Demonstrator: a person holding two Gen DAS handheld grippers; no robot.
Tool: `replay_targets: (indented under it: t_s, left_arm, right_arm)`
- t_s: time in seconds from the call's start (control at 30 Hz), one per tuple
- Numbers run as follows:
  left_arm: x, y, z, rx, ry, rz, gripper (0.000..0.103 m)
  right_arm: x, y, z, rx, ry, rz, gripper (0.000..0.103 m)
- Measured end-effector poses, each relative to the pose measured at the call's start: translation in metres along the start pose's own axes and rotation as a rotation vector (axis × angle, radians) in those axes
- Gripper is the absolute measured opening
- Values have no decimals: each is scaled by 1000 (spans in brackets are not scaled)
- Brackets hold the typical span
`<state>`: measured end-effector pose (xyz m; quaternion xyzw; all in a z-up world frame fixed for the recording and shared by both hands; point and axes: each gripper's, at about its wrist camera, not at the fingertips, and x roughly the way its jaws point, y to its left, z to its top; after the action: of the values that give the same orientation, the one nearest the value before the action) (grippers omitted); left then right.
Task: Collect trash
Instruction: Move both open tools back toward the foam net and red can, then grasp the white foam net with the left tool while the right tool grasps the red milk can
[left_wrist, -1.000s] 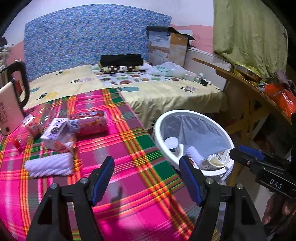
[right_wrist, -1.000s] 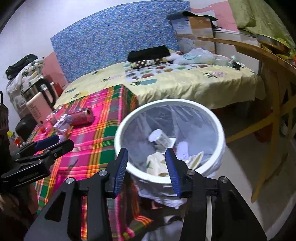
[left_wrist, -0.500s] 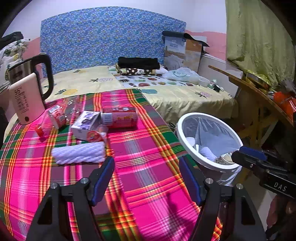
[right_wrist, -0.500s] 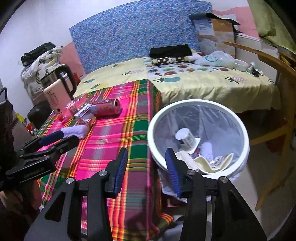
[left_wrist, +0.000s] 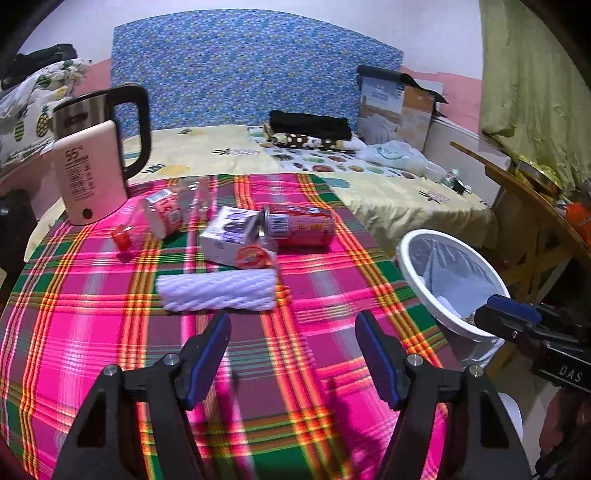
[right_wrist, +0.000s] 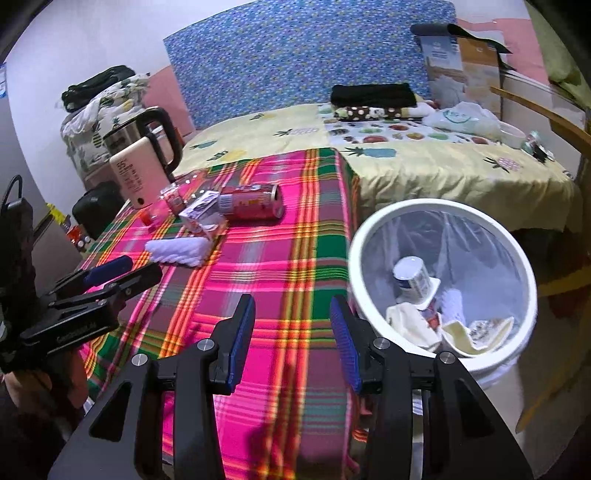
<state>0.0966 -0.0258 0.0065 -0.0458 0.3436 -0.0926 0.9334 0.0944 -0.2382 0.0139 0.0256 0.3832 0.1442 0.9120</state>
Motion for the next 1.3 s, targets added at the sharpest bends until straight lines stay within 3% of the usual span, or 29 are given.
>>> replay_targets:
  t_s: [0.4, 0.87, 1.07, 1.2, 1.3]
  left_arm:
    - [7, 39, 12, -51, -5, 41, 72]
    - [47, 69, 31, -7, 28, 42, 72]
    - [75, 69, 35, 99, 98, -51, 73]
    - [79, 62, 27, 186, 132, -49, 73]
    - [77, 54, 20, 257, 145, -5, 73]
  right_arm:
    - [11, 17, 13, -36, 0, 22, 44]
    - [29, 24, 23, -57, 29, 26, 44]
    - [38, 27, 24, -59, 49, 27, 44]
    - [40, 26, 25, -58, 57, 29, 44]
    - [39, 28, 24, -59, 60, 36, 44]
